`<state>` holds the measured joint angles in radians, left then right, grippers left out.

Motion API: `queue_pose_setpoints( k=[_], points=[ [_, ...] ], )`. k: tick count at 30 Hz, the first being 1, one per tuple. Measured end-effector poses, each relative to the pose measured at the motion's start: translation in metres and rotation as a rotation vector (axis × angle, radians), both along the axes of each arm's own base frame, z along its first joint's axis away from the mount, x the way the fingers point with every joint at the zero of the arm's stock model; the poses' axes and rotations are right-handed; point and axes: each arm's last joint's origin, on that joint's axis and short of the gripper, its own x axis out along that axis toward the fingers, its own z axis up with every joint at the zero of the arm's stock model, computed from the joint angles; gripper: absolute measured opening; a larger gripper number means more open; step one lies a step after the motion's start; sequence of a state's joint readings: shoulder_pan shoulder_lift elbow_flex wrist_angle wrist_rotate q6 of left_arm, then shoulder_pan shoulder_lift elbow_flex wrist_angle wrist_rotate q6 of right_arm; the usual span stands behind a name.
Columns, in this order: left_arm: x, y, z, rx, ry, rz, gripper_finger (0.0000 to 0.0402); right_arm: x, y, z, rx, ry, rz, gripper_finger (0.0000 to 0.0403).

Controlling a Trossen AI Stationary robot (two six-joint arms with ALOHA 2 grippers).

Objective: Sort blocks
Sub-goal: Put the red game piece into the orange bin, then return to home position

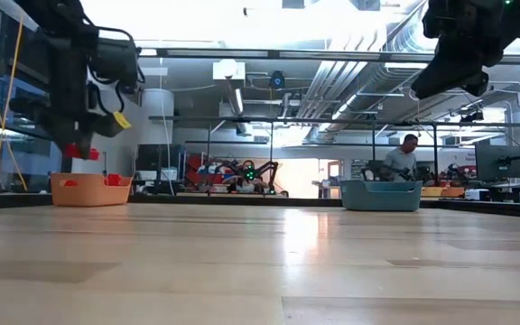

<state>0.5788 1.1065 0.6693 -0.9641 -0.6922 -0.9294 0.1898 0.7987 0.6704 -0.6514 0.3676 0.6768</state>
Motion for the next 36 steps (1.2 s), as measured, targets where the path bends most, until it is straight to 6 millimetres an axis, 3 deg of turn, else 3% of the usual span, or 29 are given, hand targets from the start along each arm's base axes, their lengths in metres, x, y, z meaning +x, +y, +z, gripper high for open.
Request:
queue_pose_setpoints(
  k=[3, 9, 12, 17, 20, 24, 28, 32, 36],
  points=[
    [-0.003, 0.006, 0.000, -0.005, -0.001, 0.011, 0.0104, 0.001, 0.000, 0.000, 0.003, -0.005, -0.001, 0.0000],
    [0.001, 0.011, 0.000, -0.054, -0.033, -0.075, 0.0239, 0.001, 0.000, 0.001, 0.006, -0.014, -0.002, 0.0000],
    [0.003, 0.011, 0.001, -0.082, -0.058, -0.103, 0.0284, 0.001, 0.000, 0.001, 0.006, -0.014, -0.002, 0.0000],
    [0.013, 0.011, 0.015, -0.135, -0.192, -0.163, 0.0304, 0.001, 0.000, 0.001, 0.005, -0.014, -0.002, 0.0000],
    [0.034, 0.003, 0.030, -0.080, -0.384, -0.338, 0.0303, 0.001, 0.000, 0.001, 0.006, -0.013, -0.002, 0.0000],
    [0.072, -0.029, 0.057, 0.118, -0.772, -0.599, 0.0298, 0.001, 0.000, 0.001, 0.005, -0.012, 0.003, 0.0000],
    [0.098, -0.082, 0.069, 0.267, -1.022, -0.847, 0.0295, 0.002, 0.002, 0.001, 0.038, -0.013, 0.038, 0.0000],
    [0.098, -0.124, 0.059, 0.300, -1.111, -0.926, 0.0290, 0.003, 0.004, 0.003, 0.078, -0.033, 0.079, 0.0000],
    [0.080, -0.139, 0.058, 0.397, -1.147, -0.935, 0.0286, 0.009, 0.009, 0.009, 0.173, -0.104, 0.188, 0.0000]
  ],
)
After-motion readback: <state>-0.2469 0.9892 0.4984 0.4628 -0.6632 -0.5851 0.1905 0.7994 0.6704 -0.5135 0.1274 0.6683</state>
